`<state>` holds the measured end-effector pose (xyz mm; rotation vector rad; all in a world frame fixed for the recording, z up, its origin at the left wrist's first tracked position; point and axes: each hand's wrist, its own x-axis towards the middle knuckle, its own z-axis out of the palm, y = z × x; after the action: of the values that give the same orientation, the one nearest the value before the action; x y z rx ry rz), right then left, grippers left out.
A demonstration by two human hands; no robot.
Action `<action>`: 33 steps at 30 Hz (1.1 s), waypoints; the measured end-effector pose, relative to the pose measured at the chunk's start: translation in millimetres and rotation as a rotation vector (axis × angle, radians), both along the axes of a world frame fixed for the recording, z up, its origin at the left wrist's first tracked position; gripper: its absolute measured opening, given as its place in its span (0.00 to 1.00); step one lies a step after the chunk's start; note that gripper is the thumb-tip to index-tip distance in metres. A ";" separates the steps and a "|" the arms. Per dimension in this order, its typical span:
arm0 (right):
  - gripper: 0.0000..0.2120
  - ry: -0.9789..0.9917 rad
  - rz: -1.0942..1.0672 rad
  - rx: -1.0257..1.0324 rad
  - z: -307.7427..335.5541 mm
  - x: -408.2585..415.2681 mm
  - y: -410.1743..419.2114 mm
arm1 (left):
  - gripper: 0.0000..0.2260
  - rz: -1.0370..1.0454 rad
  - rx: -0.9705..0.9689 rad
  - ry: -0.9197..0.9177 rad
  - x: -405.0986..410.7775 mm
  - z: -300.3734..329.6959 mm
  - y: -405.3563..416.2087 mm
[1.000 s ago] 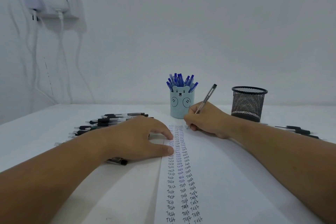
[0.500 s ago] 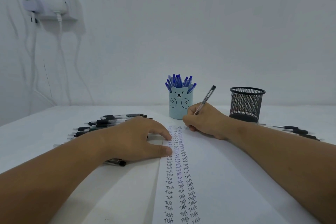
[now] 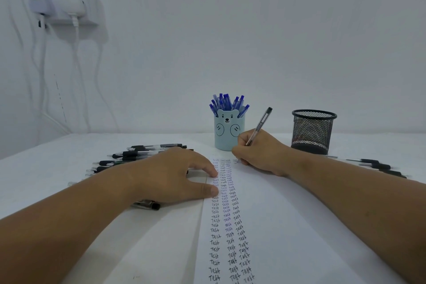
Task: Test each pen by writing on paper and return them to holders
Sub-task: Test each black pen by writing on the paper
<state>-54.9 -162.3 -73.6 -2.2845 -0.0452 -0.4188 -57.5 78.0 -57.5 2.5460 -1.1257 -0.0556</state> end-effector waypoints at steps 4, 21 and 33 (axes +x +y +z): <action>0.14 0.013 0.006 0.011 -0.2 0.5 0.0 | 0.18 -0.002 0.000 -0.010 0.1 -0.5 -0.3; 0.15 0.016 -0.024 0.050 0.1 0.6 0.7 | 0.19 -0.011 0.007 -0.008 3.1 -0.7 0.4; 0.13 -0.011 0.005 0.261 1.0 -0.3 -0.5 | 0.19 -0.004 0.009 -0.006 2.4 -0.7 0.1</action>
<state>-55.1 -162.7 -72.6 -2.0252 -0.0020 -0.4095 -55.1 78.1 -58.2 2.5532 -1.1355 -0.0538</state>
